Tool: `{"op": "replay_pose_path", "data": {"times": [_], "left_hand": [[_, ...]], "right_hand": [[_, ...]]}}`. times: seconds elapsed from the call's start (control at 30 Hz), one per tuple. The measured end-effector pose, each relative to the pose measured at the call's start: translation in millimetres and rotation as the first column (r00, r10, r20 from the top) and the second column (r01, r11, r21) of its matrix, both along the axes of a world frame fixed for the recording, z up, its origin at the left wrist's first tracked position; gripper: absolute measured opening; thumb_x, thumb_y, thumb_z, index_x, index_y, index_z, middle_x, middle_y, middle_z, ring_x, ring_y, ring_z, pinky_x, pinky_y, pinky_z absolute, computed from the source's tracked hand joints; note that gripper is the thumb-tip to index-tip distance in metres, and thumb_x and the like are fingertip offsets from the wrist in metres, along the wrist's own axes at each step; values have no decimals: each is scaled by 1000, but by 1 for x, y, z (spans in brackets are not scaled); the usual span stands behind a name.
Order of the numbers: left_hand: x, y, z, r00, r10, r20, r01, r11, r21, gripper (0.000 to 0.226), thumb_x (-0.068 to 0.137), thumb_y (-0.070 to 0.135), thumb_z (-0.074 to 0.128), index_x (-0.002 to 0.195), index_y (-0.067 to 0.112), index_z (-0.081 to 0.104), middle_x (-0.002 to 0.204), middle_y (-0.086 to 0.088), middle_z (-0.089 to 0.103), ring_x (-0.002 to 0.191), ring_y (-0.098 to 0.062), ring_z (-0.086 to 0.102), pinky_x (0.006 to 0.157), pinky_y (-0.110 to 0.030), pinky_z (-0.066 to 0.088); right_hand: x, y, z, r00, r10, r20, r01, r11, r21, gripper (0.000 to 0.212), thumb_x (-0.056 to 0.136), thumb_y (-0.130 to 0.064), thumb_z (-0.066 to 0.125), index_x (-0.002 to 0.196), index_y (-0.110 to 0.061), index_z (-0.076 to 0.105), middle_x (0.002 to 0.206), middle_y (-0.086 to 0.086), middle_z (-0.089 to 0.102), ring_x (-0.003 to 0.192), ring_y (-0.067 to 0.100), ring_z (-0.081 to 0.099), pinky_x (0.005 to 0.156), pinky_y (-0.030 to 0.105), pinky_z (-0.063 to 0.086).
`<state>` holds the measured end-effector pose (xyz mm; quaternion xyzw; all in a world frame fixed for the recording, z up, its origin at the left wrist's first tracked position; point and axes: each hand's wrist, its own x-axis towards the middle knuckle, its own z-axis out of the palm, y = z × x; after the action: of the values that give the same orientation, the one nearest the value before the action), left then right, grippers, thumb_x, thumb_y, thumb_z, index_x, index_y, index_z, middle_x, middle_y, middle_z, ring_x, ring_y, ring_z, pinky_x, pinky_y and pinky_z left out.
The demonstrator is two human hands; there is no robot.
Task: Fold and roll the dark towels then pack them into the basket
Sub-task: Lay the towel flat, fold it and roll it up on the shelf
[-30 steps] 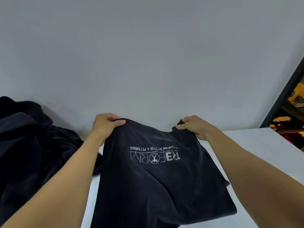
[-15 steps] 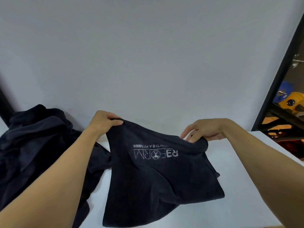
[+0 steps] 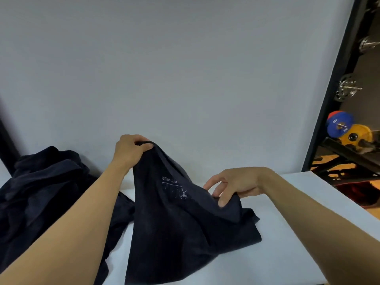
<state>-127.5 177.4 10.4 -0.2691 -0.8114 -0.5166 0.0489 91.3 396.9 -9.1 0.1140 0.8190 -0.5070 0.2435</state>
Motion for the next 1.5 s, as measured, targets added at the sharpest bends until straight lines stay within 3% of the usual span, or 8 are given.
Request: {"op": "replay_pose_path", "data": {"times": [0.37, 0.53, 0.67, 0.87, 1.03, 1.17, 1.4, 1.5], "left_hand": [[-4, -12, -13, 991, 85, -103, -100, 984, -148, 14, 85, 17, 73, 97, 10, 75, 94, -3, 70, 90, -14, 58, 80, -23, 40], [-22, -4, 3, 976, 117, -184, -150, 973, -175, 7, 85, 28, 72, 86, 21, 71, 92, -1, 69, 92, -22, 61, 80, -33, 48], [-24, 16, 59, 924, 220, -314, -210, 976, 66, 11, 88, 24, 67, 94, 15, 67, 93, -1, 65, 87, -21, 57, 80, -31, 45], [8, -14, 125, 985, -118, -125, 163, 876, 455, 14, 85, 11, 71, 77, 22, 65, 79, 4, 66, 73, -9, 61, 68, -21, 49], [39, -62, 81, 959, -284, -12, 285, 957, 62, 6, 84, 7, 72, 82, 12, 71, 75, 1, 71, 72, -12, 65, 76, -30, 53], [57, -73, 51, 987, -149, -64, 156, 978, 136, 7, 82, 11, 75, 80, 17, 71, 79, 3, 72, 72, -8, 63, 75, -22, 51], [75, -87, 80, 970, 32, -242, -7, 995, 102, 8, 80, 18, 76, 87, 18, 72, 90, -1, 71, 81, -12, 64, 80, -24, 51], [78, -76, 96, 983, 43, -177, -44, 999, -5, 6, 86, 10, 69, 89, 15, 69, 87, -10, 67, 49, -15, 59, 47, -17, 45]], "right_hand": [[-8, 13, -2, 930, -89, -356, 335, 601, 726, 15, 82, -18, 60, 90, -6, 64, 88, 9, 63, 76, 21, 56, 60, 26, 43], [-35, 53, 30, 810, -78, -581, 571, 327, 753, 21, 92, -15, 49, 99, -4, 66, 93, 12, 67, 78, 27, 57, 65, 32, 45], [-45, 63, 82, 593, 90, -800, 777, 198, 597, 24, 101, -15, 42, 104, -6, 64, 98, 11, 66, 89, 29, 56, 67, 33, 40], [-2, 48, 139, 306, 207, -929, 885, 299, 358, 27, 96, -23, 46, 105, -17, 71, 101, 3, 71, 105, 33, 55, 92, 48, 44], [52, 24, 105, 522, 132, -843, 756, 386, 529, 22, 96, -19, 55, 106, -13, 73, 108, 3, 70, 103, 24, 58, 86, 27, 36], [64, -2, 83, 557, 81, -827, 754, 370, 544, 23, 97, -21, 51, 106, -14, 72, 106, 4, 71, 100, 26, 60, 90, 37, 45], [75, -21, 106, 592, 109, -798, 790, 116, 602, 26, 97, -28, 53, 108, -16, 72, 107, 10, 60, 105, 33, 52, 71, 35, 41], [65, -28, 119, 663, -1, -749, 748, 38, 663, 23, 93, -21, 55, 109, -18, 72, 107, 12, 61, 97, 35, 56, 72, 35, 40]]}}
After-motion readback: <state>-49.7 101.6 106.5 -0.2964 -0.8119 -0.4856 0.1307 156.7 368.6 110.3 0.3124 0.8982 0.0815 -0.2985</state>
